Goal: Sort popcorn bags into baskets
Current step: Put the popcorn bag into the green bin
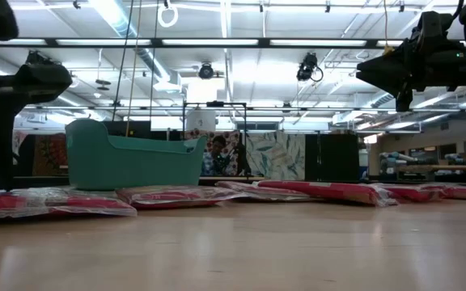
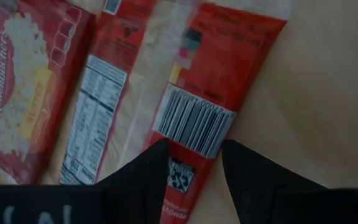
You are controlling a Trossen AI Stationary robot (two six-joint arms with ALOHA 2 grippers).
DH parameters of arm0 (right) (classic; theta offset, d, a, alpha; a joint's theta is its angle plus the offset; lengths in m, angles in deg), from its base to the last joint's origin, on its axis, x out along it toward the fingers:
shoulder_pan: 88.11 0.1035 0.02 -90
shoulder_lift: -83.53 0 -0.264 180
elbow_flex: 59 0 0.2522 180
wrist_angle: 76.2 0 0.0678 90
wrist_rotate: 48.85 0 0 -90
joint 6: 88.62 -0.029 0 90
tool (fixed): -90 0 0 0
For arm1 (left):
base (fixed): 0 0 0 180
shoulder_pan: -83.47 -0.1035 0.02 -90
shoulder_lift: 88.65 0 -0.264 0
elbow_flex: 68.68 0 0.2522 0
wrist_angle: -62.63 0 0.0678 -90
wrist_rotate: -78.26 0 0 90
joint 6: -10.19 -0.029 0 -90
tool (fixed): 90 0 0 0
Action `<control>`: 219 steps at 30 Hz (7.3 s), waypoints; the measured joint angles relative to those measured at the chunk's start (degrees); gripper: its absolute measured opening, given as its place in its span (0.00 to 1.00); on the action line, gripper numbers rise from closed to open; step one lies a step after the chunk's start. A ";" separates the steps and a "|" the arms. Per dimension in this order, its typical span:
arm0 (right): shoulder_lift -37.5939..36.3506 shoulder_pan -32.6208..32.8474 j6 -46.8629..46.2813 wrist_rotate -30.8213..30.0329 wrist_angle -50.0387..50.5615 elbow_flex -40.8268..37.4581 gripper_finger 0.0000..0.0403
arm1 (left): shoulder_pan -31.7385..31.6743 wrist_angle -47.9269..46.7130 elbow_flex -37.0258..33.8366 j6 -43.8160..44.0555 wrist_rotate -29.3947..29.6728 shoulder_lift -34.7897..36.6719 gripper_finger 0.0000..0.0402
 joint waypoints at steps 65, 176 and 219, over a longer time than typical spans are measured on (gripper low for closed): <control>0.00 0.00 0.00 0.04 0.00 0.00 0.24 | -49.89 -36.04 18.86 16.19 18.83 11.80 0.00; 0.00 0.02 0.00 0.09 -0.19 -0.01 0.24 | -28.81 -10.27 10.62 -17.95 16.33 12.24 0.00; 0.00 0.02 0.02 0.02 -0.18 -0.02 0.24 | -67.06 -23.83 13.85 8.97 0.10 9.50 0.33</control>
